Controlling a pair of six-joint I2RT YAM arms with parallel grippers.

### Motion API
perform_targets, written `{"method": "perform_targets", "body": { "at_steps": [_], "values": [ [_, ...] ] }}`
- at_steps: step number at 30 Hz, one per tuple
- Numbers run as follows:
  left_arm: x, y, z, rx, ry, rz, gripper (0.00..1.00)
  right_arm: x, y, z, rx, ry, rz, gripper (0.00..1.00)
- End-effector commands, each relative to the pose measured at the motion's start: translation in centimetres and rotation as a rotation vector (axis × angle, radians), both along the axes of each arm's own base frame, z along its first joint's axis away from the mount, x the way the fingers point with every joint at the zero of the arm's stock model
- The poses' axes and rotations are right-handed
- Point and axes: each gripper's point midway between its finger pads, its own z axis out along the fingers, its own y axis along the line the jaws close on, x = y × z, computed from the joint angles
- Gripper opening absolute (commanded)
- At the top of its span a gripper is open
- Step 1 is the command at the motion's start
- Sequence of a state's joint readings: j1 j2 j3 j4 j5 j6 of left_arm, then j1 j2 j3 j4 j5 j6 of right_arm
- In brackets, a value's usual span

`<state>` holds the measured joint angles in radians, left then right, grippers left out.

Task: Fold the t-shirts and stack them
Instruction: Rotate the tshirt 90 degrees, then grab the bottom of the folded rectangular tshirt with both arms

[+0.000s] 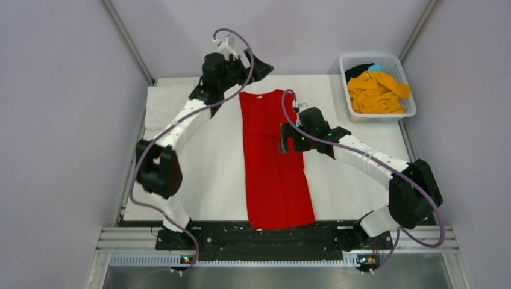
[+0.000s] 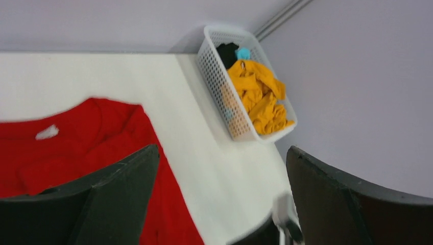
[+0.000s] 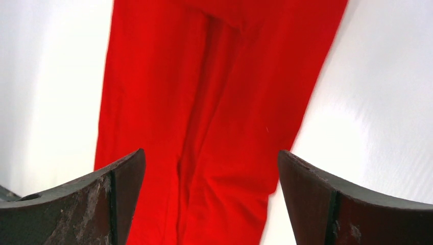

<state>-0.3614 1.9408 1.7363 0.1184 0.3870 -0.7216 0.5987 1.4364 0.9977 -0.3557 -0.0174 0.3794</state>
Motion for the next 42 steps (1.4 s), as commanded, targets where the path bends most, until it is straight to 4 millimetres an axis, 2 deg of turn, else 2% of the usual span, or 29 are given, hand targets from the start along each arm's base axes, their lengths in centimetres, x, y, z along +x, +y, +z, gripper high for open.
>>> {"method": "perform_targets", "body": {
  "at_steps": [1,5,6,8,13,17,19,22,25,28,31,32,33,36,39,41,42],
  "values": [
    [-6.7,4.8,-5.0,0.174,0.081,0.104,0.99,5.5,2.4,1.8,0.006,-0.111,-0.011,0.99],
    [-13.0,10.4,-10.4,0.312,0.197,0.249,0.99,8.6,3.5,-1.6,-0.062,-0.068,-0.051,0.99],
    [-14.5,11.9,-10.7,0.336,0.202,0.291,0.99,9.1,3.8,-2.4,-0.071,-0.057,-0.052,0.99],
    [-17.0,14.4,-12.8,0.384,0.256,0.367,0.99,10.1,4.8,-3.5,-0.085,-0.044,-0.046,0.99],
    [-21.6,17.3,-15.9,0.371,0.325,0.451,0.99,12.2,6.0,-5.6,-0.154,-0.061,-0.082,0.99],
    [-23.1,19.3,-16.6,0.361,0.318,0.539,0.99,13.5,5.5,-8.2,-0.211,-0.033,-0.172,0.99],
    [-23.4,19.8,-16.3,0.361,0.31,0.559,0.99,14.0,4.9,-10.0,-0.249,-0.01,-0.232,0.99],
    [-23.5,20.2,-15.9,0.364,0.299,0.575,0.99,15.2,4.9,-11.7,-0.281,0.012,-0.305,0.99],
    [-23.5,20.3,-15.8,0.378,0.309,0.576,0.99,16.9,5.3,-12.6,-0.307,0.017,-0.363,0.99],
    [-23.6,20.1,-15.9,0.385,0.326,0.562,0.99,18.8,6.0,-12.4,-0.304,0.004,-0.403,0.99],
    [-23.8,19.3,-16.1,0.37,0.347,0.523,0.99,20.3,7.4,-10.9,-0.259,-0.015,-0.404,0.99],
    [-23.9,18.9,-16.3,0.358,0.358,0.504,0.99,20.8,8.1,-9.7,-0.23,-0.025,-0.391,0.99],
    [-24.1,18.4,-16.4,0.347,0.368,0.481,0.99,21.1,8.9,-8.3,-0.198,-0.036,-0.367,0.99],
    [-25.0,16.3,-16.7,0.313,0.399,0.356,0.99,21.3,10.6,-2.3,-0.089,-0.086,-0.297,0.99],
    [-26.3,14.2,-18.0,0.258,0.455,0.259,0.99,19.7,10.7,4.4,0.002,-0.153,-0.243,0.99],
    [-27.2,13.0,-19.2,0.228,0.482,0.217,0.99,17.7,9.7,6.5,0.043,-0.176,-0.226,0.99],
    [-27.8,12.1,-19.6,0.214,0.491,0.189,0.99,16.5,8.9,6.8,0.052,-0.178,-0.223,0.99]
  ]
}}
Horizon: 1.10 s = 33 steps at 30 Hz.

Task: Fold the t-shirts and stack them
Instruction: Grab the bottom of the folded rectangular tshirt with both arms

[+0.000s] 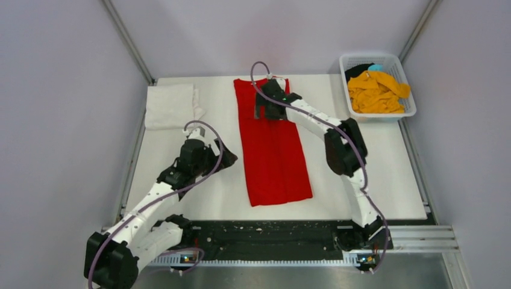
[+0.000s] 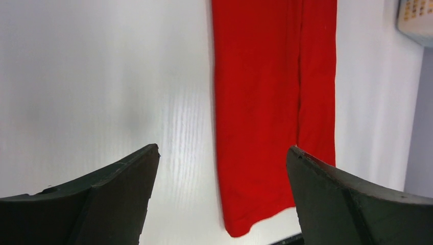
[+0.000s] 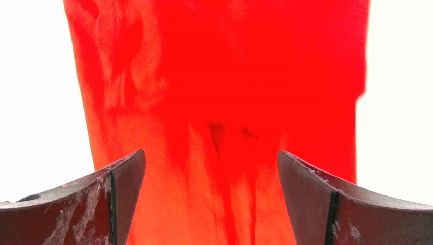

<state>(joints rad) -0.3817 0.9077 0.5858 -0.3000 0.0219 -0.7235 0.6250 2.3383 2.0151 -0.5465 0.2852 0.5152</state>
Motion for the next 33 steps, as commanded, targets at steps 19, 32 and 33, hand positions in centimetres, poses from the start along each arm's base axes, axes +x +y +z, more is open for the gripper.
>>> {"method": "perform_targets", "body": {
  "at_steps": [19,32,33],
  "values": [
    [-11.1,-10.1,-8.4,-0.111,0.342,-0.336,0.56,-23.4,-17.6,3.8,0.14,0.04,-0.221,0.99],
    [-12.8,-10.2,-11.5,-0.043,0.432,-0.352,0.39,-26.2,-18.7,2.6,0.171,0.073,-0.236,0.98],
    [-12.9,-10.2,-11.8,-0.031,0.442,-0.351,0.34,-26.4,-18.7,2.4,0.17,0.081,-0.231,0.98]
  ]
}}
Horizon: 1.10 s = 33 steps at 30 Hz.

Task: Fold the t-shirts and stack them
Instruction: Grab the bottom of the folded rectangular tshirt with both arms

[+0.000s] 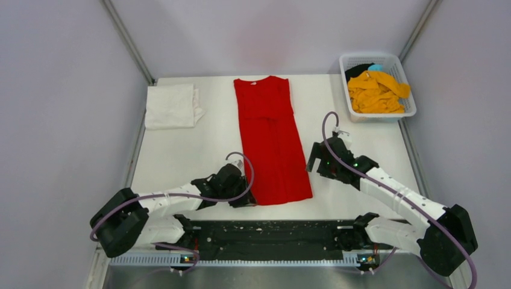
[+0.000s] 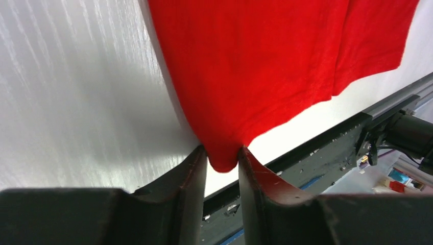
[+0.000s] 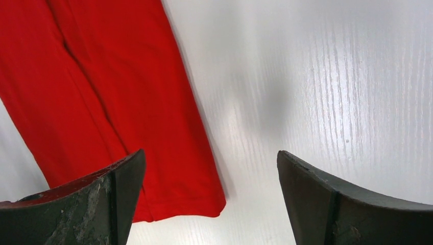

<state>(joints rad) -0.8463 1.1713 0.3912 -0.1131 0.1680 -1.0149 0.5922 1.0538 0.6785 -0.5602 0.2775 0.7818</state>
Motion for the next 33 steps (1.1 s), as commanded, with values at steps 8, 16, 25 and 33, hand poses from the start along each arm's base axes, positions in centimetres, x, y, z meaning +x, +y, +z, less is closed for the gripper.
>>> {"method": "perform_targets", "body": {
  "at_steps": [8,16,25,33],
  "values": [
    [0.1,0.7,-2.0,0.114,0.035,-0.005,0.1,-3.6,1.5,-2.3,0.091,0.124,0.125,0.89],
    [-0.1,1.0,-1.9,0.129,0.04,-0.012,0.05,-5.5,3.8,-5.2,0.206,0.179,0.245,0.7],
    [0.0,1.3,-1.7,0.151,0.029,-0.019,0.03,-5.9,4.0,-7.1,0.207,0.224,0.251,0.35],
    [0.0,1.6,-1.3,0.147,0.016,-0.01,0.01,-7.1,3.8,-7.3,0.223,0.254,0.246,0.25]
  ]
}}
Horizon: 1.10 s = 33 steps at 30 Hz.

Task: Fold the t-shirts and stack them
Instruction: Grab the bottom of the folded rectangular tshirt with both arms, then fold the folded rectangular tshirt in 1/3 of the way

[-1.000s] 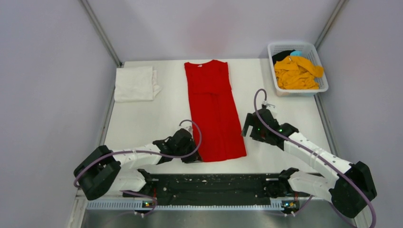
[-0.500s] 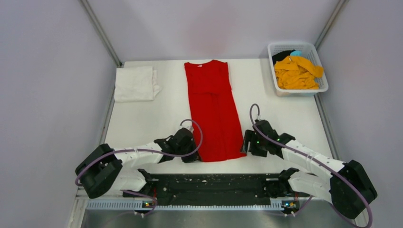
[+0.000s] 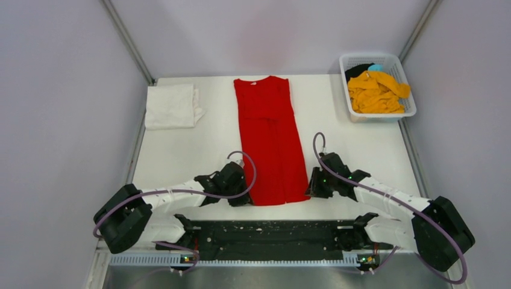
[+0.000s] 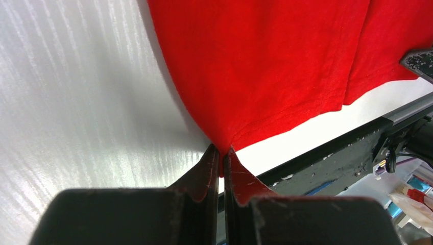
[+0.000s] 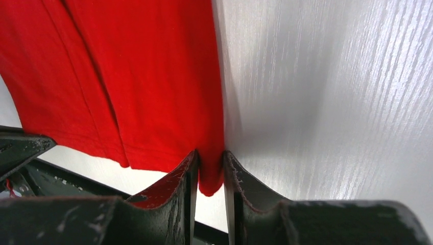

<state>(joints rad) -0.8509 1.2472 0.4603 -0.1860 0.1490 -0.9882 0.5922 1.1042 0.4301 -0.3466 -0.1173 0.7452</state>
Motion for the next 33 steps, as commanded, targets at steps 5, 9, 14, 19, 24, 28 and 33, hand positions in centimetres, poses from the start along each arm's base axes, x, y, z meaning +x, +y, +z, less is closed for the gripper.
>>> {"method": "perform_targets", "body": {
  "at_steps": [5,9,14,19,24,28,33],
  "values": [
    [-0.4,1.5,-0.9,0.069,-0.002,-0.002,0.0,-1.2,-0.1,-0.5,0.022,0.043,-0.006,0.31],
    [-0.5,1.5,-1.0,0.066,0.005,-0.002,0.0,-1.8,-0.3,-0.6,0.018,0.051,-0.001,0.25],
    [-0.5,1.3,-0.6,0.053,-0.002,-0.004,0.0,-2.2,0.1,-0.4,0.039,0.059,0.012,0.05],
    [-0.2,0.2,1.5,-0.027,-0.042,-0.026,0.0,-1.4,1.3,1.7,0.095,0.017,0.038,0.0],
    [1.6,-0.4,4.3,-0.046,-0.128,-0.012,0.0,1.0,2.7,5.2,0.137,-0.075,0.058,0.0],
    [3.9,-1.3,6.2,-0.036,-0.208,-0.021,0.0,3.6,3.7,7.6,0.125,-0.154,0.084,0.0],
    [8.7,-1.3,7.5,-0.007,-0.254,0.016,0.0,7.6,4.6,9.7,0.083,-0.242,0.094,0.0]
  ]
}}
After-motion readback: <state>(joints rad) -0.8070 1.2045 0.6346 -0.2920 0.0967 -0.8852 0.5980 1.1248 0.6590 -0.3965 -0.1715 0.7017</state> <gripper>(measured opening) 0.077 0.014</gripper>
